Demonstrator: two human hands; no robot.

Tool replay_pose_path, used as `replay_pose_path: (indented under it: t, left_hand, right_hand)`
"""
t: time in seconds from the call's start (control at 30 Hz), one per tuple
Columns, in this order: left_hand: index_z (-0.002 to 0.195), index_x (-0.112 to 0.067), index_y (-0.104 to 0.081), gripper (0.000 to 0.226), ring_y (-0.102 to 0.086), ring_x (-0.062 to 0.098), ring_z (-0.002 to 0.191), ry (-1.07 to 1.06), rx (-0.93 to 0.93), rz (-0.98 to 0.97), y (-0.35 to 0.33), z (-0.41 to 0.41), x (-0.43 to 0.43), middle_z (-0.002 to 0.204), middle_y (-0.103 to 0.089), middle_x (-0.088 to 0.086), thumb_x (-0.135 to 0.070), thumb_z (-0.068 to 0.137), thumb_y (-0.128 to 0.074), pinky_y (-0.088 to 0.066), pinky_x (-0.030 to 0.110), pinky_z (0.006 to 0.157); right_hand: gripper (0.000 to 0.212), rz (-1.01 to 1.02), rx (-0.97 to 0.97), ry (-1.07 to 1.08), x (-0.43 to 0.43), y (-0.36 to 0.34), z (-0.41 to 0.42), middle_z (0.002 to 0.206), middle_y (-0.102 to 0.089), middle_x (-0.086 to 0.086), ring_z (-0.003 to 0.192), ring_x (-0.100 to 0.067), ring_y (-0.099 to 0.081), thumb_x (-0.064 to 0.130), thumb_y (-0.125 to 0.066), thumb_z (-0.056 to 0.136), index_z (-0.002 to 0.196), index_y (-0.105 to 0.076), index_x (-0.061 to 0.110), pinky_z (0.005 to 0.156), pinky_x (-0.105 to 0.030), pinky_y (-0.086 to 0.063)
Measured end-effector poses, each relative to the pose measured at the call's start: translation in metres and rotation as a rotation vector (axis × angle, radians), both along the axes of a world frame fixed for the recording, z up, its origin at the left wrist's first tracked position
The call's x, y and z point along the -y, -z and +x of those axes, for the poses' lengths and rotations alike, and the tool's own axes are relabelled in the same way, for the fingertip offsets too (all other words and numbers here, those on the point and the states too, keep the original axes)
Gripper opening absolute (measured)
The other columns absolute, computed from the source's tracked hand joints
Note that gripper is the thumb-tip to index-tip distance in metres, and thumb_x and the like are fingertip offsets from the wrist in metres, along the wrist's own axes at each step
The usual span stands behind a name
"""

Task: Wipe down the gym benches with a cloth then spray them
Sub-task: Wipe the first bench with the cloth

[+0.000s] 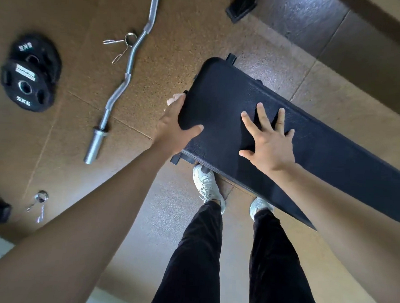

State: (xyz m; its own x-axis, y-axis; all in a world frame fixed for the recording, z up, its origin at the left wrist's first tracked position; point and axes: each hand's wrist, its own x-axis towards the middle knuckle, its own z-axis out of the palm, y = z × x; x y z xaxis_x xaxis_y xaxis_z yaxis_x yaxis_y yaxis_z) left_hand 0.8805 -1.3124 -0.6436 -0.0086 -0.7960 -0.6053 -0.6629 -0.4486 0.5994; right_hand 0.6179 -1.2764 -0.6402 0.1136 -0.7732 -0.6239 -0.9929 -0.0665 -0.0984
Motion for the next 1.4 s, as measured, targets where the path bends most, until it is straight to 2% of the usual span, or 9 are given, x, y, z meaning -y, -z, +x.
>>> replay_pose_path:
  t: [0.17, 0.37, 0.53, 0.7, 0.9, 1.0, 1.13, 1.23, 1.4]
  left_hand:
    - [0.161, -0.031, -0.026, 0.101, -0.031, 0.008, 0.15, 0.073, -0.061, -0.089, 0.011, -0.016, 0.039, 0.165, -0.03, -0.012, -0.051, 0.076, -0.078, -0.031, 0.039, 0.124]
    - [0.163, -0.034, -0.019, 0.11, -0.016, 0.016, 0.156, 0.386, 0.058, -0.219, 0.021, -0.036, 0.09, 0.17, -0.015, -0.008, -0.052, 0.075, -0.082, -0.017, 0.032, 0.122]
    - [0.152, -0.029, -0.044, 0.092, -0.035, 0.028, 0.142, 0.809, 0.195, -0.382, 0.013, -0.053, 0.125, 0.157, -0.041, -0.01, -0.063, 0.073, -0.077, -0.035, 0.048, 0.116]
    - [0.145, -0.026, -0.052, 0.078, -0.045, 0.028, 0.137, 1.024, 0.235, -0.48, 0.009, -0.084, 0.128, 0.146, -0.054, -0.005, -0.064, 0.078, -0.066, -0.034, 0.05, 0.115]
    - [0.147, -0.024, -0.051, 0.078, -0.046, 0.033, 0.138, 1.111, 0.225, -0.529, 0.012, -0.125, 0.098, 0.145, -0.055, 0.0, -0.063, 0.08, -0.056, -0.037, 0.049, 0.113]
    - [0.144, -0.021, -0.055, 0.075, -0.05, 0.031, 0.133, 1.117, 0.182, -0.597, 0.014, -0.149, 0.079, 0.142, -0.057, 0.0, -0.058, 0.08, -0.065, -0.039, 0.048, 0.109]
    - [0.143, -0.019, -0.056, 0.075, -0.049, 0.031, 0.132, 1.123, 0.146, -0.663, 0.015, -0.186, 0.046, 0.142, -0.057, 0.0, -0.057, 0.079, -0.066, -0.036, 0.046, 0.112]
    - [0.149, -0.022, -0.049, 0.081, -0.043, 0.033, 0.14, 1.177, 0.197, -0.661, 0.016, -0.215, 0.022, 0.153, -0.049, -0.002, -0.061, 0.079, -0.061, -0.029, 0.048, 0.12]
    - [0.152, -0.021, -0.046, 0.084, -0.031, 0.037, 0.151, 1.233, 0.18, -0.685, 0.019, -0.239, 0.002, 0.161, -0.042, 0.0, -0.057, 0.08, -0.065, -0.022, 0.052, 0.124]
  right_hand:
    - [0.104, -0.03, -0.002, -0.03, -0.001, 0.002, -0.006, 0.172, 0.007, 0.003, 0.152, -0.054, 0.002, 0.064, -0.069, 0.084, 0.161, -0.004, 0.042, 0.106, -0.08, -0.03]
    - [0.105, -0.047, 0.011, -0.029, -0.001, 0.006, -0.008, 0.172, 0.007, 0.005, 0.153, -0.053, 0.002, 0.068, -0.067, 0.082, 0.161, -0.002, 0.043, 0.108, -0.078, -0.028]
    - [0.105, -0.083, 0.04, -0.024, -0.002, 0.008, -0.011, 0.172, 0.008, 0.005, 0.153, -0.052, 0.002, 0.07, -0.066, 0.081, 0.161, -0.005, 0.043, 0.109, -0.078, -0.025]
    - [0.102, -0.112, 0.084, -0.001, -0.006, 0.008, -0.01, 0.172, 0.002, 0.001, 0.154, -0.05, 0.001, 0.068, -0.068, 0.08, 0.162, -0.014, 0.038, 0.11, -0.079, -0.018]
    - [0.07, -0.357, 0.192, 0.086, -0.042, 0.009, -0.045, 0.159, -0.041, -0.016, 0.143, -0.044, -0.041, 0.034, -0.085, 0.079, 0.14, -0.057, 0.013, 0.112, -0.065, -0.037]
    - [0.071, -0.416, 0.106, 0.292, -0.071, 0.002, -0.079, 0.155, -0.045, -0.018, 0.136, -0.048, -0.045, 0.034, -0.086, 0.076, 0.137, -0.059, 0.011, 0.109, -0.064, -0.04]
    - [0.086, -0.256, 0.003, 0.463, -0.098, -0.003, -0.113, 0.161, -0.036, -0.015, 0.144, -0.047, -0.034, 0.047, -0.083, 0.077, 0.149, -0.047, 0.017, 0.112, -0.065, -0.035]
    - [0.079, -0.252, 0.12, 0.482, -0.107, -0.003, -0.128, 0.162, -0.038, -0.009, 0.148, -0.041, -0.032, 0.039, -0.083, 0.079, 0.148, -0.051, 0.017, 0.114, -0.061, -0.036]
    - [0.056, -0.417, 0.308, 0.646, -0.092, -0.009, -0.156, 0.148, -0.055, -0.011, 0.134, -0.033, -0.051, 0.015, -0.073, 0.086, 0.14, -0.058, 0.01, 0.109, -0.052, -0.044]
